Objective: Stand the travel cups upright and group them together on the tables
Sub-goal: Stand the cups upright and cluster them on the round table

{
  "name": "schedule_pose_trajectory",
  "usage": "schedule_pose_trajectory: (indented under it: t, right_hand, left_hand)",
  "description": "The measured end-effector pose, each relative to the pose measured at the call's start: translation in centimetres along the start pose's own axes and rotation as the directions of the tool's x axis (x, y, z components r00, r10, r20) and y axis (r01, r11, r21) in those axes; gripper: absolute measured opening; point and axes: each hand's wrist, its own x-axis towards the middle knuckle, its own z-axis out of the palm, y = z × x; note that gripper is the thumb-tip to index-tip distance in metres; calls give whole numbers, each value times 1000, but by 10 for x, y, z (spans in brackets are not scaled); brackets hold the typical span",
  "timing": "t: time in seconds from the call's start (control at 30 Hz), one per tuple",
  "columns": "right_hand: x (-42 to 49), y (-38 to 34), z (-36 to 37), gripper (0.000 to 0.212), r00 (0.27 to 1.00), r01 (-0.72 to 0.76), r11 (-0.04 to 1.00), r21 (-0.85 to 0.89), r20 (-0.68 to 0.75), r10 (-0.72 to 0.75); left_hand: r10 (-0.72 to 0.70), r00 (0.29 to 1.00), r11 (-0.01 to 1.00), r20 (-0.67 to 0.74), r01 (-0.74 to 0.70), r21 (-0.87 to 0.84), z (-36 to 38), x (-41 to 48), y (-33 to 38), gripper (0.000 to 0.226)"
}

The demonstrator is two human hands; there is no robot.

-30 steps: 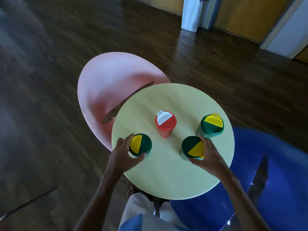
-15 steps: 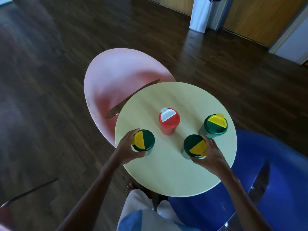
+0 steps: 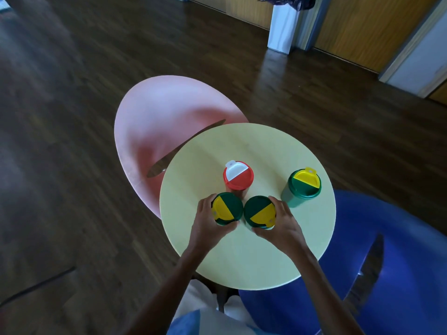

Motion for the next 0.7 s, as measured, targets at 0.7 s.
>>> schedule_pose_trajectory:
  t: [0.7]
  right_hand:
    - [0, 5, 1, 96, 999, -38, 990, 135, 30, 35]
  left_hand:
    - [48, 999, 998, 18, -48, -44, 2, -4, -11, 86]
